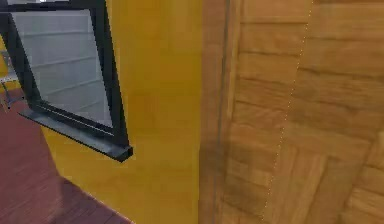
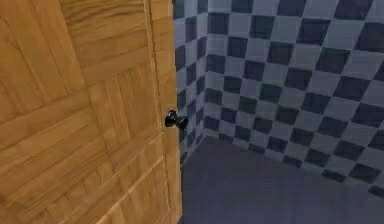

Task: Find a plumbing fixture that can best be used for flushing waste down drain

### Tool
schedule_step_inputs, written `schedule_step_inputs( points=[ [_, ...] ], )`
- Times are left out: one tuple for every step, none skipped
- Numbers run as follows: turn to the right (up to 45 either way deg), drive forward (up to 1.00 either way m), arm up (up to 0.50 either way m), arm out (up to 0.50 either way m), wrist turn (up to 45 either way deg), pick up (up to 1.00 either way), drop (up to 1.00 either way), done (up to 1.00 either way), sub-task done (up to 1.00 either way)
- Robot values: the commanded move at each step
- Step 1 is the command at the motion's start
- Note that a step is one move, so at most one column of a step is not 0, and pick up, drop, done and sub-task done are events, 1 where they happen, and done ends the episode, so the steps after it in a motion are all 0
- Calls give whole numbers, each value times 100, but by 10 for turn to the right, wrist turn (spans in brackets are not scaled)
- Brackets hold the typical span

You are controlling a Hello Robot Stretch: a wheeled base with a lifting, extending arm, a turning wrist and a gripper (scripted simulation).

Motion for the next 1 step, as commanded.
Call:
schedule_step_inputs(
  points=[
    [450,0,0,0,0,0,0,0,0]
  ],
)
